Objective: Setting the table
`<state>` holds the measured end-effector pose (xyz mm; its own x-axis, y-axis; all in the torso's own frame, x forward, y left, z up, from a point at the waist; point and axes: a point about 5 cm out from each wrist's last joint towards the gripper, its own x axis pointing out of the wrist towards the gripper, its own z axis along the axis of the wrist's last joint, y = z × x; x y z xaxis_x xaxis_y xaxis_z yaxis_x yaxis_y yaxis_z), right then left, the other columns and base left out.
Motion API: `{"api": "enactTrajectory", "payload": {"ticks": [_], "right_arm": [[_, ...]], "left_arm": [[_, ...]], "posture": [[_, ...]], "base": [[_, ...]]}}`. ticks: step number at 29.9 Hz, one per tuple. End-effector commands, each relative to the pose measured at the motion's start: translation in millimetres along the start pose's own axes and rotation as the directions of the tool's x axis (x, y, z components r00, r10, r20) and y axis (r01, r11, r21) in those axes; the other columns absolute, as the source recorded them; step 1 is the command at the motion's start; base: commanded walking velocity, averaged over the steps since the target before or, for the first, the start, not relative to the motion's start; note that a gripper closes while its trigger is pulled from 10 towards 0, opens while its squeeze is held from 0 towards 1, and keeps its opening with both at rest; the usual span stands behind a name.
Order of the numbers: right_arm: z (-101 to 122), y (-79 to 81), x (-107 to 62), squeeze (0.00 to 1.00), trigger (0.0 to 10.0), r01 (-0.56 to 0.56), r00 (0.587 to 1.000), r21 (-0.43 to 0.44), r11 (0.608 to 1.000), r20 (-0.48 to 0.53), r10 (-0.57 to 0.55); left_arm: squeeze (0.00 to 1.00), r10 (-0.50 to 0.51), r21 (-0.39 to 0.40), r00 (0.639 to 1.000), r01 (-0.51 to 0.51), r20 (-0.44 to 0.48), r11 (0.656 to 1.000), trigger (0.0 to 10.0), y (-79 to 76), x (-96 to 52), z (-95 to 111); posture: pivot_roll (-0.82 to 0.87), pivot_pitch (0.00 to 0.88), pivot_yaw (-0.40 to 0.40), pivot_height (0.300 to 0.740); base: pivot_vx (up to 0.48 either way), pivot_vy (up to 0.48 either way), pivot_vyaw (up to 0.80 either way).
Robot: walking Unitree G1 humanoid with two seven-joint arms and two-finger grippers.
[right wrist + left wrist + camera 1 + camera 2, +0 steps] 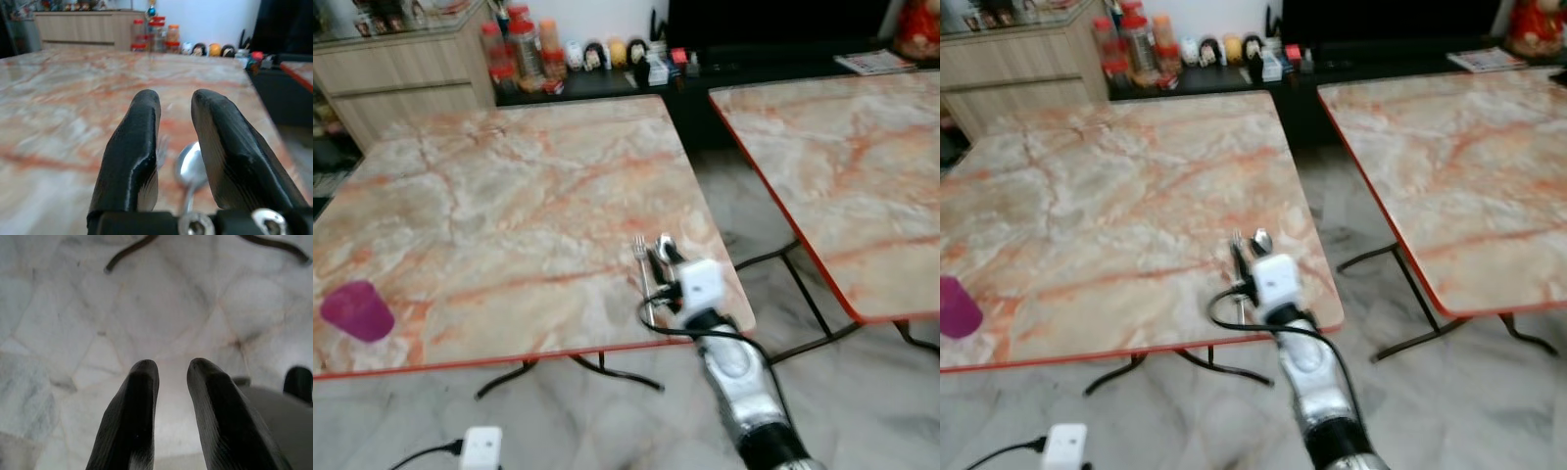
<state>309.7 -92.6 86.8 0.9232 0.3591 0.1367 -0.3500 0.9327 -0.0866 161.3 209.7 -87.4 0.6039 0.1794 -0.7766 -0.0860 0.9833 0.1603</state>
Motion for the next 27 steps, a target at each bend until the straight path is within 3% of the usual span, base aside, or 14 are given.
{"api": "enactTrajectory", "payload": {"ticks": [1,12,21,22,27], "right_arm": [[9,10.7,6.3,0.00,10.0,-0.018,0.999,0.010,1.000,0.035,0.018],[6,8.2,-5.4,0.00,10.0,0.079,0.997,0.003,0.997,0.006,-0.079],[6,-0.9,-27.3,0.00,10.0,0.138,0.989,-0.078,0.987,-0.048,-0.142],[5,-4.8,-31.0,1.00,10.0,0.163,0.983,-0.081,0.983,-0.068,-0.168],[0,-15.7,-41.4,1.00,10.0,0.229,0.961,-0.113,0.967,-0.132,-0.243]], "left_arm": [[0.00,0.023,0.015,1.000,-0.022,-0.011,1.000,10.0,11.5,-0.3,-2],[0.00,0.003,-0.001,1.000,-0.003,0.008,1.000,10.0,11.6,-0.1,0],[0.00,0.000,0.009,1.000,0.000,-0.009,1.000,10.0,13.6,-2.0,-6],[0.00,-0.002,0.011,1.000,0.002,-0.009,1.000,10.0,13.6,-2.1,-7],[0.00,-0.012,0.019,1.000,0.013,-0.008,1.000,10.0,12.1,-1.9,-6]], "posture": [[0.03,0.022,0.036,0.740],[0.02,0.047,0.042,0.740],[0.01,0.070,0.050,0.740],[0.00,0.073,0.052,0.740],[0.00,0.078,0.056,0.740]], "base": [[0.345,0.000,0.00],[0.000,0.000,0.00],[0.000,0.000,0.00],[0.000,0.000,0.00],[0.000,0.000,0.00]]}}
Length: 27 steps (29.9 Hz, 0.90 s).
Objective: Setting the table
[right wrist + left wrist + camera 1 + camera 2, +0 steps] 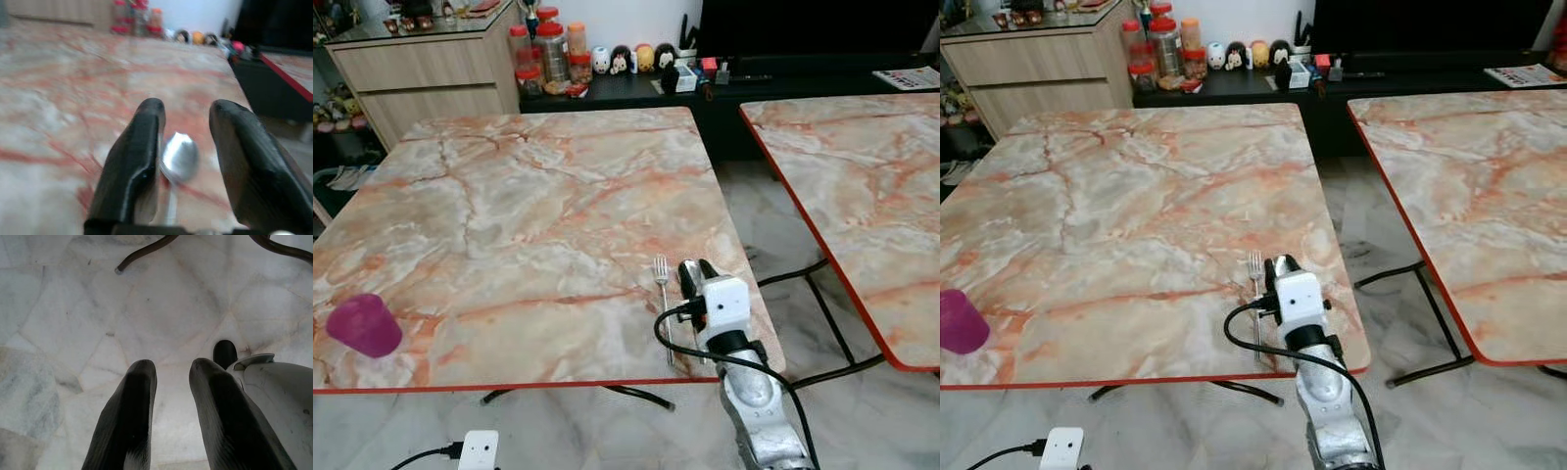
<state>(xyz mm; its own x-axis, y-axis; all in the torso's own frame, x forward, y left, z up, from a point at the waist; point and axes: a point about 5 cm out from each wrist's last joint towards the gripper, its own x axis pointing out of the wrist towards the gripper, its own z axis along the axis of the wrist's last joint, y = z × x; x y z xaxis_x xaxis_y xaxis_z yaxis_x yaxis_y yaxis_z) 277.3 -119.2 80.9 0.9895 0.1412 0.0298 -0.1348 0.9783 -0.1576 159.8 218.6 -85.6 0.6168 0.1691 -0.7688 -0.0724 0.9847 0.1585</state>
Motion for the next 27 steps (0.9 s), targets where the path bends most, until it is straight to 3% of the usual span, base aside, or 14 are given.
{"api": "enactTrajectory", "payload": {"ticks": [1,8,9,22,27], "right_arm": [[-2,-6.8,-3.6,1.00,10.0,0.045,0.998,-0.015,0.999,-0.040,-0.046],[-11,-13.5,-3.9,1.00,10.0,0.088,0.990,0.013,0.996,-0.109,-0.086],[-10,-12.5,-2.1,0.00,10.0,0.081,0.991,0.007,0.997,-0.109,-0.080],[6,6.9,25.4,0.00,10.0,0.029,0.995,0.085,0.996,-0.103,-0.020],[-1,11.5,29.6,0.00,10.0,0.021,0.983,0.043,0.999,-0.185,-0.013]], "left_arm": [[0.00,-0.010,0.016,1.000,0.010,-0.022,1.000,10.0,1.9,-1.0,-5],[0.00,-0.020,0.029,1.000,0.021,-0.021,0.999,10.0,0.4,-0.1,-2],[0.00,-0.020,0.030,1.000,0.021,-0.022,0.999,10.0,0.5,-0.1,-2],[0.00,-0.028,0.029,0.999,0.029,-0.021,0.999,10.0,-4.2,0.4,-1],[0.00,-0.029,0.029,0.999,0.030,-0.024,0.999,10.0,-4.6,0.3,-2]], "posture": [[-0.01,0.080,0.056,0.740],[-0.01,0.078,0.059,0.740],[-0.01,0.078,0.059,0.740],[-0.01,0.067,0.052,0.740],[0.00,0.064,0.051,0.740]], "base": [[0.000,0.000,0.00],[0.000,0.000,0.00],[0.000,0.000,0.00],[0.000,0.000,0.00],[0.000,0.000,0.00]]}}
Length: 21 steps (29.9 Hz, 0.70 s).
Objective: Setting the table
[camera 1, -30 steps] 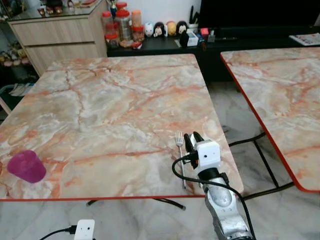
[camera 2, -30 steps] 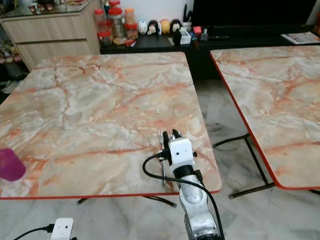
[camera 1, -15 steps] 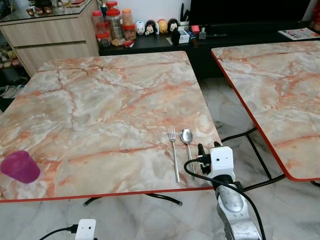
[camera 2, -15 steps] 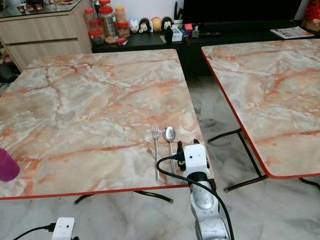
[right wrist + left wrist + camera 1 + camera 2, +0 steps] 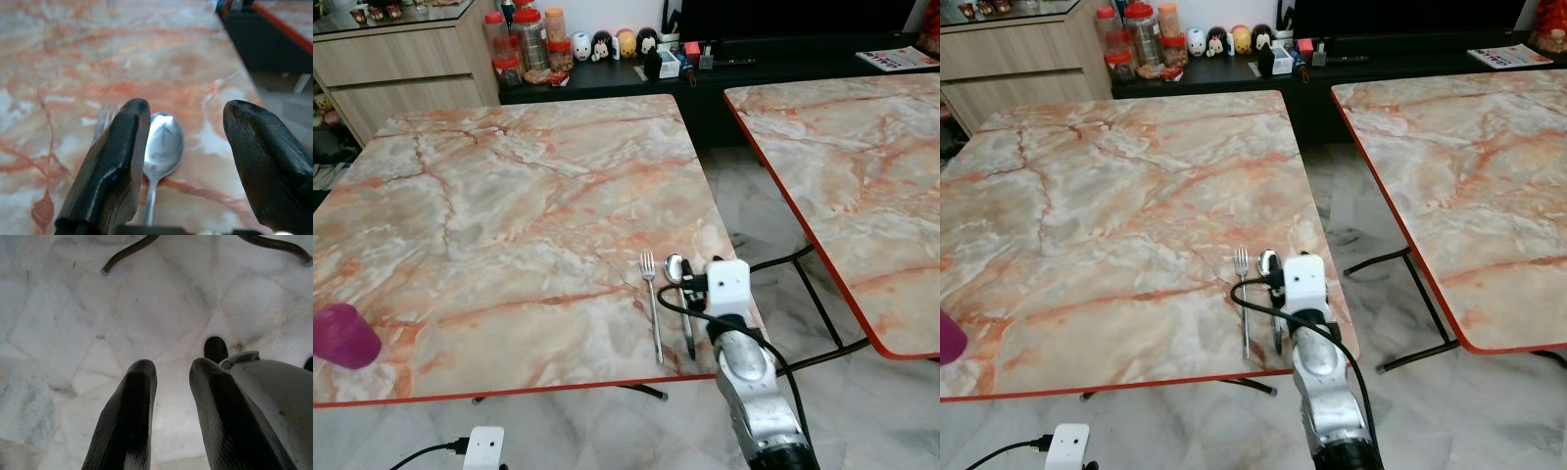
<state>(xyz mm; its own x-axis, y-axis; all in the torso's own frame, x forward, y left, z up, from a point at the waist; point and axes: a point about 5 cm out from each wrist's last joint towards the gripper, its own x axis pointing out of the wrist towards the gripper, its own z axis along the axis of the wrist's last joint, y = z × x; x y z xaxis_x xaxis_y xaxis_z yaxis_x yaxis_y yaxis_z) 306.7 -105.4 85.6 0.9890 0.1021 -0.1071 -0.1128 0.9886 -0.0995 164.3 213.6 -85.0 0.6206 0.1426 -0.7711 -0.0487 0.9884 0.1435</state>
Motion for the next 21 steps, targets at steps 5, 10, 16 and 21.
{"api": "enactTrajectory", "payload": {"ticks": [5,10,16,21], "right_arm": [[-8.4,7.0,2.3,0.00,10.0,-0.005,0.998,0.029,1.000,-0.070,0.007],[-9.0,4.6,1.5,0.00,10.0,0.010,0.996,0.020,1.000,-0.091,-0.008],[-11.1,-0.7,-2.5,0.00,10.0,0.031,0.994,0.019,0.999,-0.110,-0.029],[-17.2,-2.4,-5.4,0.00,10.0,0.031,0.989,0.008,0.999,-0.145,-0.029]], "left_arm": [[0.00,0.000,0.019,1.000,0.001,-0.028,1.000,10.0,0.9,-1.2,-6.1],[0.00,0.001,0.010,1.000,-0.001,-0.031,1.000,10.0,1.9,-1.4,-6.8],[0.00,0.001,0.014,0.999,0.000,-0.043,1.000,10.0,2.1,-2.4,-10.4],[0.00,0.008,0.024,0.999,-0.007,-0.052,1.000,10.0,2.4,-2.8,-12.2]], "posture": [[0.00,0.064,0.047,0.740],[0.00,0.064,0.043,0.740],[0.00,0.067,0.044,0.740],[0.00,0.071,0.042,0.740]], "base": [[0.000,0.000,0.00],[0.000,0.000,0.00],[0.000,0.000,0.00],[0.000,0.000,0.00]]}}
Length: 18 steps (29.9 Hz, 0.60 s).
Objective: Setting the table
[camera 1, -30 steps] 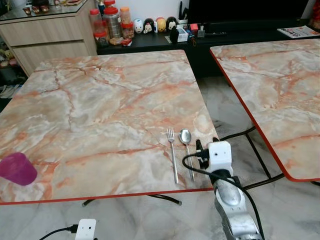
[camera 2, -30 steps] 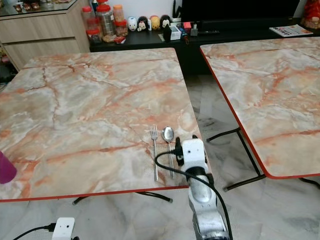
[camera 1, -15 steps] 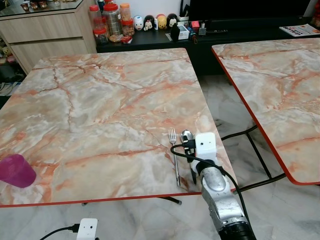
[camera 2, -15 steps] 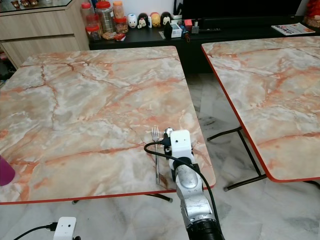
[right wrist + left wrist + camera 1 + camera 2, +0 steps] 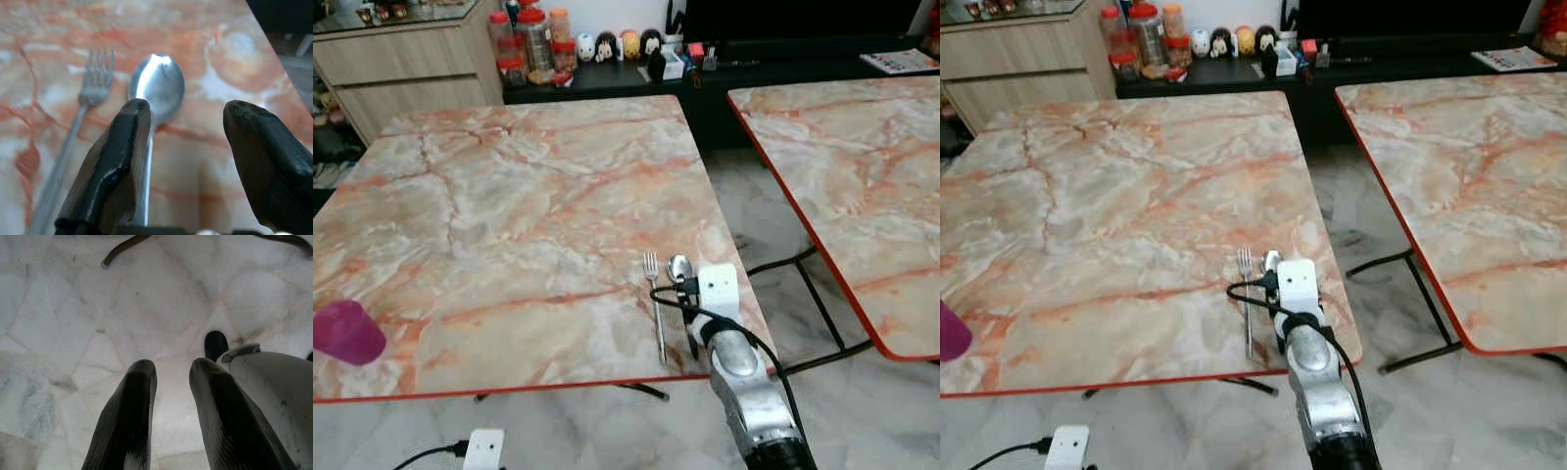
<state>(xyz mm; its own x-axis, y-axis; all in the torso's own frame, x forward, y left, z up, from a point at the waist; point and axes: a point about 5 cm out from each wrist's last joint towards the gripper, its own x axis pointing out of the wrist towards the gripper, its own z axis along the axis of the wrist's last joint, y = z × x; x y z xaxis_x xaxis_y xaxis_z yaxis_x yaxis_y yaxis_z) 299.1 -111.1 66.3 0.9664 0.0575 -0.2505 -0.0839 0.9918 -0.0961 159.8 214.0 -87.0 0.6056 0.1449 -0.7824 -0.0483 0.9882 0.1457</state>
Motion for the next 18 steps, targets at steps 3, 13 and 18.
{"api": "enactTrajectory", "payload": {"ticks": [3,13,18], "right_arm": [[2.0,1.3,0.4,0.00,10.0,-0.005,1.000,0.000,1.000,-0.011,0.005],[2.1,5.1,0.1,0.00,10.0,-0.031,0.999,0.014,0.999,-0.019,0.032],[2.4,7.8,0.1,0.00,10.0,-0.051,0.999,0.015,0.999,-0.017,0.052]], "left_arm": [[0.00,0.006,0.018,1.000,-0.005,-0.031,1.000,10.0,1.7,-1.5,-7.0],[0.00,0.010,0.011,1.000,-0.010,-0.018,1.000,10.0,1.0,-0.7,-3.8],[0.00,0.013,0.009,1.000,-0.013,-0.021,1.000,10.0,1.8,-0.9,-4.5]], "posture": [[0.00,0.068,0.041,0.740],[0.00,0.068,0.039,0.740],[0.00,0.067,0.037,0.740]], "base": [[0.000,0.000,0.00],[0.000,0.000,0.00],[0.000,0.000,0.00]]}}
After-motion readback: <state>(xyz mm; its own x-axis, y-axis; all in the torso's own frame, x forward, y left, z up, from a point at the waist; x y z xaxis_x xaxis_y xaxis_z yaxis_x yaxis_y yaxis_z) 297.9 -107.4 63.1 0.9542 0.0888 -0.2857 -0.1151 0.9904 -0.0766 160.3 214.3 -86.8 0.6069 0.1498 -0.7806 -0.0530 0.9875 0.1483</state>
